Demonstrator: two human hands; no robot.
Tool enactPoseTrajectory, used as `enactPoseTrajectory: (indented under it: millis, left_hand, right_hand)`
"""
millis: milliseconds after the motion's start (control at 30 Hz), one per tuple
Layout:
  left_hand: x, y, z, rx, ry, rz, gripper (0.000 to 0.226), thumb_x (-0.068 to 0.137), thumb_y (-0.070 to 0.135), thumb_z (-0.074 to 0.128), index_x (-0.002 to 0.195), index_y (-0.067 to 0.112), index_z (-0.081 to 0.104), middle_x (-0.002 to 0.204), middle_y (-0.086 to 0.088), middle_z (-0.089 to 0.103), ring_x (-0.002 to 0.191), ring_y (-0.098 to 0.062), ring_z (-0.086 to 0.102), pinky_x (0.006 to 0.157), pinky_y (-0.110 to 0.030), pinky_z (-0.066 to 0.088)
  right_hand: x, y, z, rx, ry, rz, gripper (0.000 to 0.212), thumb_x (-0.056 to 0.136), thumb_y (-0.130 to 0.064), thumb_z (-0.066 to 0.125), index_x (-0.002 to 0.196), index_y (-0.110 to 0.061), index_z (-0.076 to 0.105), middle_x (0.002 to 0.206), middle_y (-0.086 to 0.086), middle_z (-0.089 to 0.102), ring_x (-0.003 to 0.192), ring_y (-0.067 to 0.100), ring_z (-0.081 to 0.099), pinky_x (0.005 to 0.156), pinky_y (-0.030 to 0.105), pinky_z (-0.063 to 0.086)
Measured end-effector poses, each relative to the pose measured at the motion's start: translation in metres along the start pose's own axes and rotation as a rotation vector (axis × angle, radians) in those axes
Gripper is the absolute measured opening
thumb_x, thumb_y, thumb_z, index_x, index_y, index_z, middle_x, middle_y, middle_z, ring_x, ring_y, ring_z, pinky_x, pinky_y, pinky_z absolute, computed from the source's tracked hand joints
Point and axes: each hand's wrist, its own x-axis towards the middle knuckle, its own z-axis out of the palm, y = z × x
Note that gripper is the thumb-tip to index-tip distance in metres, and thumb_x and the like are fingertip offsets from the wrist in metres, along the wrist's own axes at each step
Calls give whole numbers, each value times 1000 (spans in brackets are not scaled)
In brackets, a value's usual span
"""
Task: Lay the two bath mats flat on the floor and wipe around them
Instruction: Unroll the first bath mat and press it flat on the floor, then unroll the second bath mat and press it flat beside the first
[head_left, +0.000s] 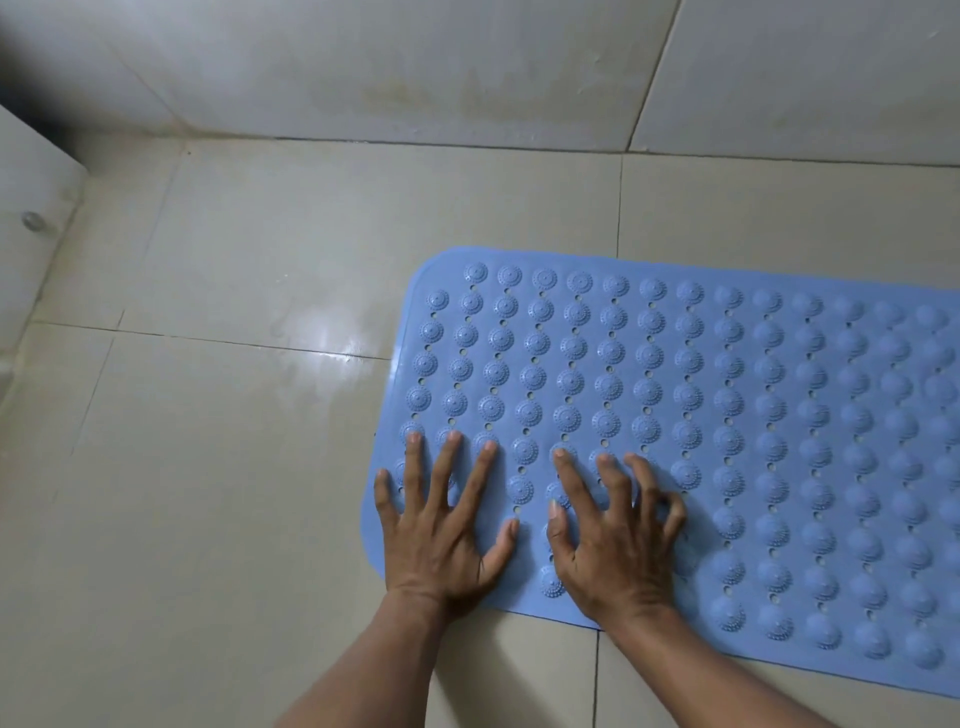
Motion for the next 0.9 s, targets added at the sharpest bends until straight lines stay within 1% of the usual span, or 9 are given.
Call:
enactPoseTrajectory:
  millis: [100,267,400,567,700,800,833,867,900]
  left_hand:
    - [2,4,0,-55,-19,-49,82,81,73,49,154,39,36,159,1,38,154,-36,16,111,-68,20]
    - [1,11,-4,-131,-78,-121,78,86,72,45,156,45,25,163,5,26,156,-29,-3,117,-67,7]
    - [1,12,-4,-110,-112,-125,77,90,74,33,158,46,11,167,5,14,155,-27,-17,118,-66,-1]
    - [1,26,-13,-51,-209,-178,75,91,71,14,156,46,-14,169,4,-12,149,-27,-34,119,-62,-11]
    - [-10,71,-26,-80,-264,-323,74,100,60,22,160,32,-12,168,-2,-20,152,-34,-22,123,-56,2]
    - [-26,114,-34,-74,-353,-396,76,100,60,27,160,19,4,168,-12,-9,154,-38,-3,120,-54,20]
    - [-26,127,-40,-77,-376,-405,74,99,61,31,156,17,16,166,-17,2,152,-39,8,118,-52,27]
    - [-22,142,-48,-89,-397,-399,67,97,60,35,148,17,30,162,-18,17,148,-39,21,114,-49,35]
    - [-12,160,-61,-92,-422,-366,56,96,56,39,138,18,42,154,-16,33,142,-36,35,109,-46,40]
  right_hand:
    - [2,0,0,8,-20,0,53,84,-45,63,137,-36,60,130,10,61,127,41,50,94,59,33]
    - [4,1,0,42,-19,4,51,84,-46,60,133,-35,63,128,9,61,127,40,48,95,59,34]
    - [2,0,-1,39,-24,-6,54,85,-47,60,137,-34,60,130,10,59,129,40,46,97,61,33]
    - [-1,3,-2,48,-84,-41,60,89,-54,51,146,-34,48,139,8,52,133,39,43,102,61,29]
    - [-20,45,-12,95,-166,-285,62,92,-53,44,150,-31,42,158,6,39,147,31,35,111,51,24]
    - [-46,110,-29,112,-201,-460,54,91,-47,46,144,-33,51,156,-1,45,144,22,41,114,44,29]
    - [-52,133,-42,98,-212,-489,51,88,-45,48,136,-35,57,150,-4,52,139,19,49,111,41,38]
    - [-53,155,-56,59,-212,-505,45,82,-44,52,123,-35,65,138,-6,63,127,16,60,101,37,51]
    - [-50,176,-72,2,-218,-484,35,74,-43,58,104,-34,71,118,-9,72,109,13,70,84,31,58]
